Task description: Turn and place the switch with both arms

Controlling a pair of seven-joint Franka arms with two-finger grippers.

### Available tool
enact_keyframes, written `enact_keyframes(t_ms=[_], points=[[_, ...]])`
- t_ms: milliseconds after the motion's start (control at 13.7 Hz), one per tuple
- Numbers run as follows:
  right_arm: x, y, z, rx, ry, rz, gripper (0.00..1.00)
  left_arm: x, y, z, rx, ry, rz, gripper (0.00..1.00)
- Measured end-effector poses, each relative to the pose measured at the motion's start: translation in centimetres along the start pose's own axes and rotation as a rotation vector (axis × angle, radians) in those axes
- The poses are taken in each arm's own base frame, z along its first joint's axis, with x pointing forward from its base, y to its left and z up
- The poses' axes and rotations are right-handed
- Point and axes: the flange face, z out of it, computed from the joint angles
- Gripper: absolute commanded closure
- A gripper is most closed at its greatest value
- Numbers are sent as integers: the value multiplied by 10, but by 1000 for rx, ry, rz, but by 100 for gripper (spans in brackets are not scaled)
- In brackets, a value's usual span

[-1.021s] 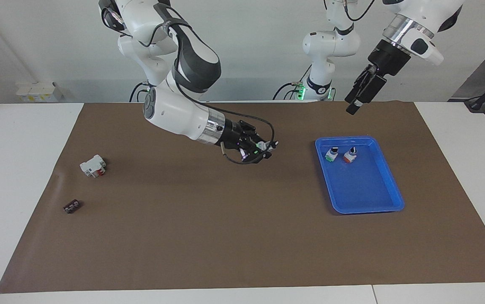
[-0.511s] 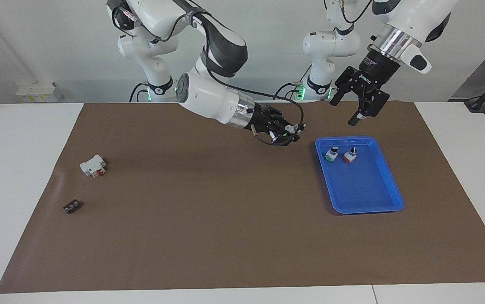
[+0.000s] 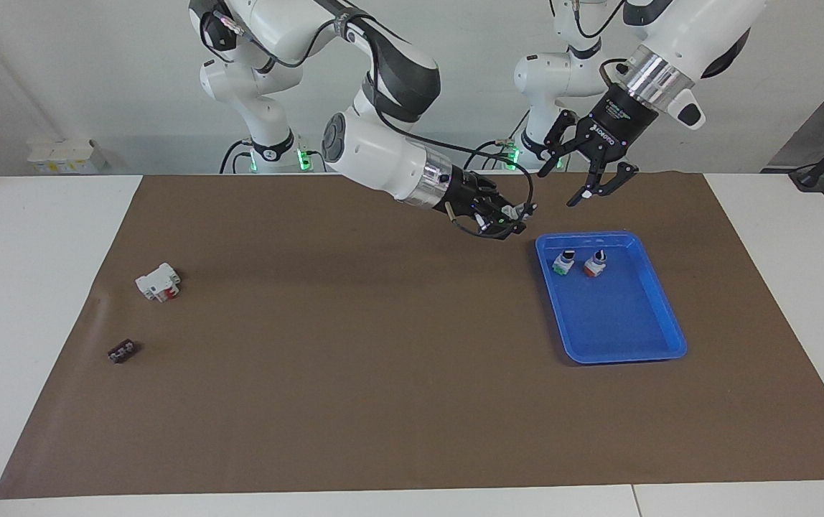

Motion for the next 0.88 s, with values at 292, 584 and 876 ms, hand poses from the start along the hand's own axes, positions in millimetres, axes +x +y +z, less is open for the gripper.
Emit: enact_keyframes(t_ms=[292, 584, 876], points=[[1, 0, 0, 0, -3, 4, 100, 8, -3, 11, 55, -35, -53, 68], [1, -2, -1, 11, -22, 24, 100, 19, 1, 27, 86, -56, -97, 73], [1, -3, -2, 22, -22, 24, 100, 21, 3, 27, 100, -76, -103, 73]])
